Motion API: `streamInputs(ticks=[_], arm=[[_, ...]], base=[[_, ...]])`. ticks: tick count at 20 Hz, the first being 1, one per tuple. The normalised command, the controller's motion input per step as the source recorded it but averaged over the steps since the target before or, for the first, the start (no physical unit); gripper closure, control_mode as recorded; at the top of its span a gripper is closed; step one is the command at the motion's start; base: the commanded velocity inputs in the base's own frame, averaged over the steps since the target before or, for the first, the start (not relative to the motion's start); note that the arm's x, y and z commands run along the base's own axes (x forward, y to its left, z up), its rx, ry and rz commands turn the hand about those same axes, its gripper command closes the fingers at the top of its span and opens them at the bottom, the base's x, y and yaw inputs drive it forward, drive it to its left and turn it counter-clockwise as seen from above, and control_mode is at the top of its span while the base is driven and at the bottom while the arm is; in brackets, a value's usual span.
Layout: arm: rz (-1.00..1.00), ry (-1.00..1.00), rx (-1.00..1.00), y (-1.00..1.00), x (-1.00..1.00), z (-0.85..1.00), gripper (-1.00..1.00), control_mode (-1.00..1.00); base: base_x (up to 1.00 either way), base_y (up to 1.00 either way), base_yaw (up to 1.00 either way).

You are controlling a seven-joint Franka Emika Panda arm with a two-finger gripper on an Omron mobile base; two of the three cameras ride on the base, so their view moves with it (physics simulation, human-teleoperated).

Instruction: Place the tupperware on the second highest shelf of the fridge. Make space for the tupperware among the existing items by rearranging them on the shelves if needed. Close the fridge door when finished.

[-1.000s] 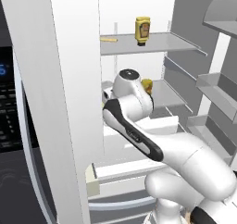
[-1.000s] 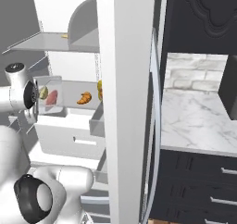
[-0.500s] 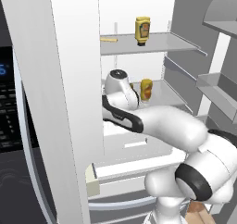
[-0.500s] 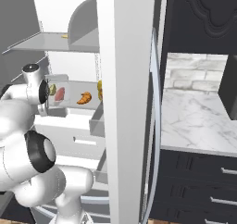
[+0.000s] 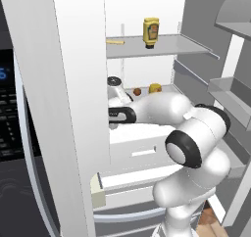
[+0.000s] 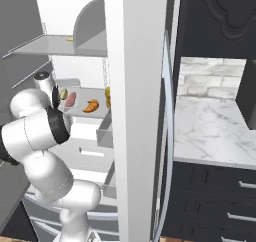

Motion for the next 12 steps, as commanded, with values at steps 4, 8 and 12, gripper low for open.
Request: streamInputs(ticks=[4, 8, 12], arm=[[-0.09, 0.04, 0.0, 0.02, 0.79, -0.07, 1.0, -1.0], [0.0, 0.01, 0.0, 0.09, 0.51, -0.34, 1.0, -1.0], [0.0, -0.01, 0.0, 0.0, 0.08, -0.36, 1.0, -1.0]], base=[[0.0, 0.0, 0.0], [0.0, 0.0, 0.0], [0.0, 0.0, 0.0]])
